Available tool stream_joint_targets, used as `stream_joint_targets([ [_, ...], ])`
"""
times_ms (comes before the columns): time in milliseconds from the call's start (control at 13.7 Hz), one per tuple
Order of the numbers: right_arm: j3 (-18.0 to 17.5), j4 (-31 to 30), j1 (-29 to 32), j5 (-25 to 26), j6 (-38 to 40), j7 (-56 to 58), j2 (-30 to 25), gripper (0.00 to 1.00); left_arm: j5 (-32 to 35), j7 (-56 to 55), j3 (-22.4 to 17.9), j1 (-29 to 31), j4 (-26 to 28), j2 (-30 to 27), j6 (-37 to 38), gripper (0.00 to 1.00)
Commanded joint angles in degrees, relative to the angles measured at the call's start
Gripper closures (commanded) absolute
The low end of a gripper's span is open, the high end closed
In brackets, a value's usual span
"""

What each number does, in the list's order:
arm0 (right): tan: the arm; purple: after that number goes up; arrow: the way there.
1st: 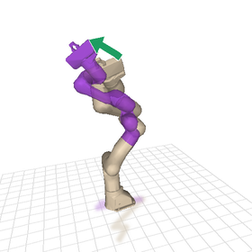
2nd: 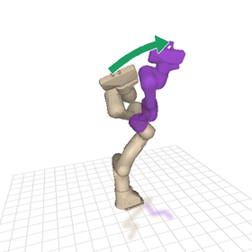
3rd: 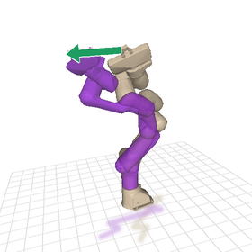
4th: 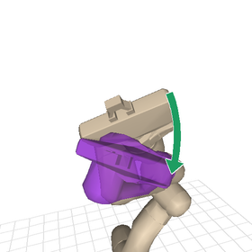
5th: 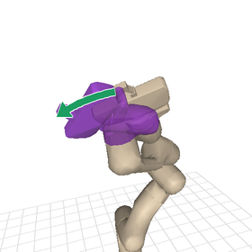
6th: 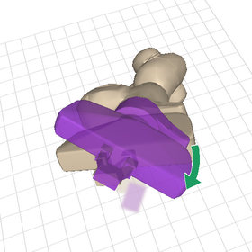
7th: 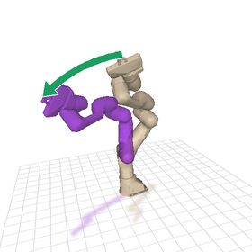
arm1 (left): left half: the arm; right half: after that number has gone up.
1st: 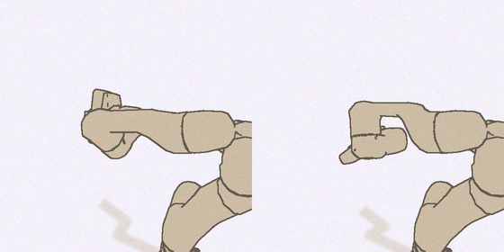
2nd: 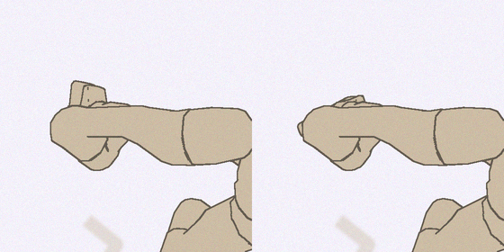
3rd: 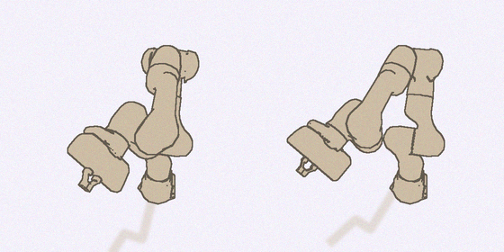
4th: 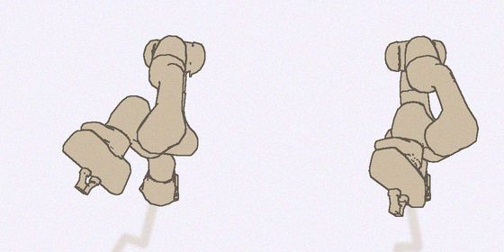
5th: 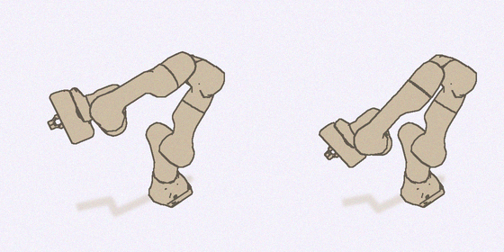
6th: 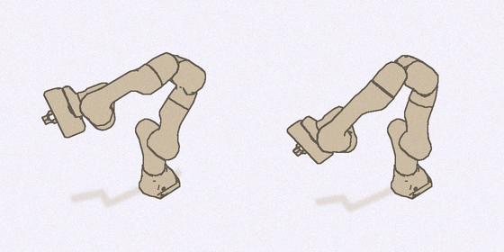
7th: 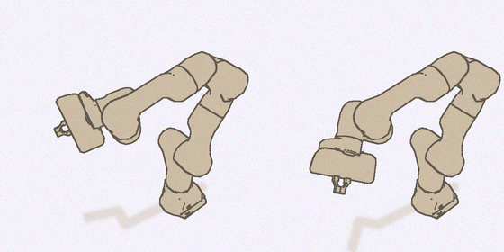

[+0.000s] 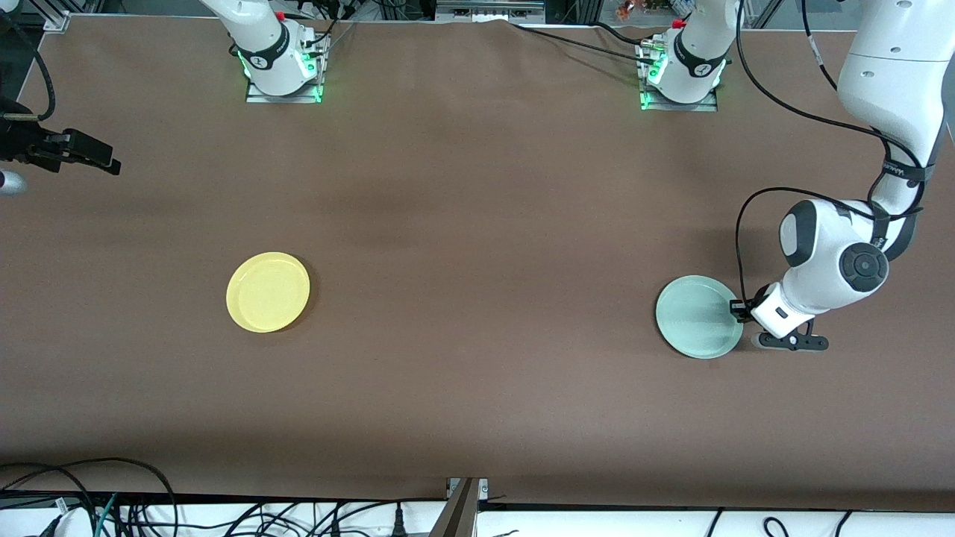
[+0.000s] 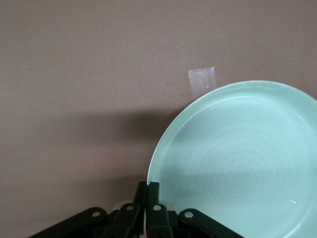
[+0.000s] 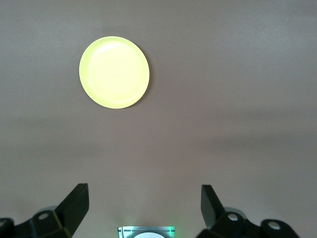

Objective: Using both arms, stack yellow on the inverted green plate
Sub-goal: 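Close the left gripper on the green plate's rim, then lift the green plate with the left gripper and flip it over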

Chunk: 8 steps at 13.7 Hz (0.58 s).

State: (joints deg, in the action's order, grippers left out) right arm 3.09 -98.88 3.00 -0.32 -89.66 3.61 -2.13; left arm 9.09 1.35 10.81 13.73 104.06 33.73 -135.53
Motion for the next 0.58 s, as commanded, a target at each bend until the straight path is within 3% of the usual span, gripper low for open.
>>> stream_joint_targets([
  [0,-0.5,-0.3,0.5,-1.0,0.4,-0.4,-0.7,0.00,1.5,0.1,0.7,-2.9,-7.3,-1.5,11.2,1.00],
  [219,-0.6,-0.3,0.5,-1.0,0.4,-0.4,-0.7,0.00,1.5,-0.5,0.4,-8.0,-16.0,-1.2,22.0,1.00],
  [365,-0.5,-0.3,0.5,-1.0,0.4,-0.4,-0.7,0.00,1.6,-1.3,0.0,-10.9,-17.8,-1.0,23.6,1.00],
  [511,-0.3,-0.3,0.5,-1.0,0.4,-0.4,-0.6,0.00,7.1,-4.8,-0.1,-14.4,-18.7,-0.9,23.6,1.00],
])
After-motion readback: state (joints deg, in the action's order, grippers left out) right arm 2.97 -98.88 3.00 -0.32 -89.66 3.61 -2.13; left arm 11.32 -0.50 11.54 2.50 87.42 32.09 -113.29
